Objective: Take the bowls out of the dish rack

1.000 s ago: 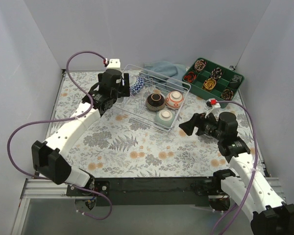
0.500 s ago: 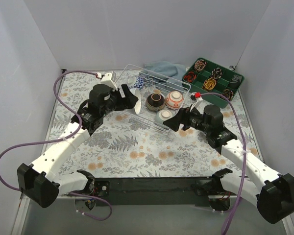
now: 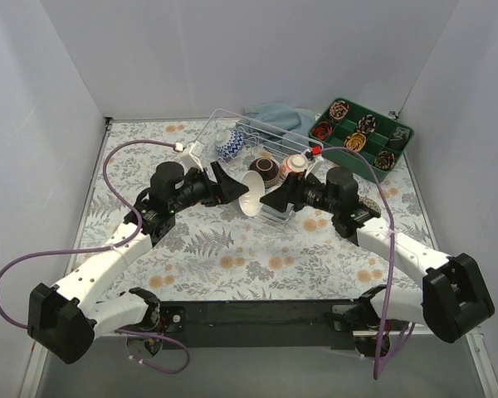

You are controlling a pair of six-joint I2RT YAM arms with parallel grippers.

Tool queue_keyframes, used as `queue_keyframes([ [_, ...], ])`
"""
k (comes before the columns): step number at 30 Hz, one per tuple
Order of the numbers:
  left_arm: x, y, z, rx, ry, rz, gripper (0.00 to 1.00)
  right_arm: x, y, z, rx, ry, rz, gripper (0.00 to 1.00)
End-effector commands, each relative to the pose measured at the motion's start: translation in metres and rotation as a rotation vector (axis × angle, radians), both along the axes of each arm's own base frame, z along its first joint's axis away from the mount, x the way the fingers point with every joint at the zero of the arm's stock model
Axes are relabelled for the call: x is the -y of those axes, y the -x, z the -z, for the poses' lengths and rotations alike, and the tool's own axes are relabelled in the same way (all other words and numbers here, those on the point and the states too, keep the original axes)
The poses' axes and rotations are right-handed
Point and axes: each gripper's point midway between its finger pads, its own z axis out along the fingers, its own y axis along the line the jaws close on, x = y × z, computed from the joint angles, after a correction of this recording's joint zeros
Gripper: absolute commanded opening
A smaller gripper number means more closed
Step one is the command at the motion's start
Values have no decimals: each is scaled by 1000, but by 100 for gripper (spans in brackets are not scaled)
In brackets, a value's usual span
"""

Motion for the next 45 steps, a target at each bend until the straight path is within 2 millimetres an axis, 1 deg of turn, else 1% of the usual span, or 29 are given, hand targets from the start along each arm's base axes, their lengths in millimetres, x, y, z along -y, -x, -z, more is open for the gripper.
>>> queue_keyframes([
  [1, 9, 19, -52, 121, 170, 91, 8, -18, -9, -27, 56, -82, -33, 85],
  [5, 10, 24, -50, 133, 206, 106, 8, -28, -10, -21, 33, -96, -56, 78],
  [6, 9, 24, -43, 123, 205, 105, 8, -31, -9, -20, 29, -101, -67, 74],
  [8, 10, 24, -42, 122, 221, 102, 8, -35, -8, -20, 24, -111, -78, 67],
  [11, 10, 24, -33, 109, 226, 97, 9, -35, -6, -20, 24, -114, -78, 45],
  [12, 9, 25, -28, 101, 221, 96, 9, -35, -6, -19, 23, -113, -74, 30],
  [13, 9, 24, -26, 106, 220, 92, 10, -34, -5, -22, 33, -116, -70, 24],
  [14, 8, 24, -24, 104, 216, 91, 13, -32, -4, -19, 28, -111, -63, 17],
  [15, 8, 24, -21, 105, 207, 92, 16, -30, -3, -19, 32, -111, -56, 6],
  [16, 8, 24, -19, 101, 199, 90, 19, -28, -2, -22, 41, -113, -51, 1],
  [17, 7, 23, -17, 104, 191, 82, 24, -26, -1, -18, 30, -98, -43, 1],
  [18, 5, 23, -17, 121, 175, 81, 35, -23, -1, -16, 31, -87, -30, 1],
  [20, 1, 22, -17, 132, 150, 62, 49, -18, 0, -17, 53, -59, -14, 1],
  [21, -3, 19, -16, 156, 123, 41, 61, -13, -2, -10, 30, -25, 13, 1],
  [22, -6, 18, -13, 150, 97, 26, 67, -8, -2, -13, 64, 0, 23, 1],
  [23, -10, 18, -20, 180, 86, 15, 74, -5, -2, -12, 71, 23, 35, 1],
  [24, -15, 14, -20, 191, 63, -19, 81, 3, -2, -2, 44, 80, 67, 1],
  [25, -20, 14, -17, 201, 20, -30, 92, 8, -4, -9, 82, 105, 79, 1],
  [26, -23, 12, -19, 216, 2, -45, 97, 13, -3, -7, 85, 136, 90, 1],
  [27, -28, 12, -28, 249, -3, -68, 98, 19, -6, -6, 90, 165, 122, 1],
  [28, -36, 10, -17, 242, -64, -95, 98, 27, -3, -7, 76, 200, 135, 1],
  [30, -49, 9, -25, 284, -100, -143, 98, 40, -4, -2, 80, 268, 171, 1],
  [34, -78, 5, -20, 325, -217, -259, 98, 75, -3, 2, 60, 382, 257, 1],
  [35, -92, -2, -18, 339, -264, -325, 98, 86, -1, 6, 34, 420, 274, 1],
  [38, -110, -4, -13, 356, -327, -402, 98, 115, -5, 4, 11, 474, 343, 1],
  [40, -117, -4, -8, 352, -351, -427, 98, 137, -12, 4, -9, 494, 401, 1],
  [42, -123, -5, -3, 346, -370, -453, 98, 152, -15, 6, -35, 508, 424, 1],
  [43, -124, -4, 2, 338, -376, -457, 98, 168, -21, 7, -56, 508, 473, 1],
  [45, -125, -5, 8, 327, -386, -460, 98, 184, -30, 3, -83, 492, 510, 1],
])
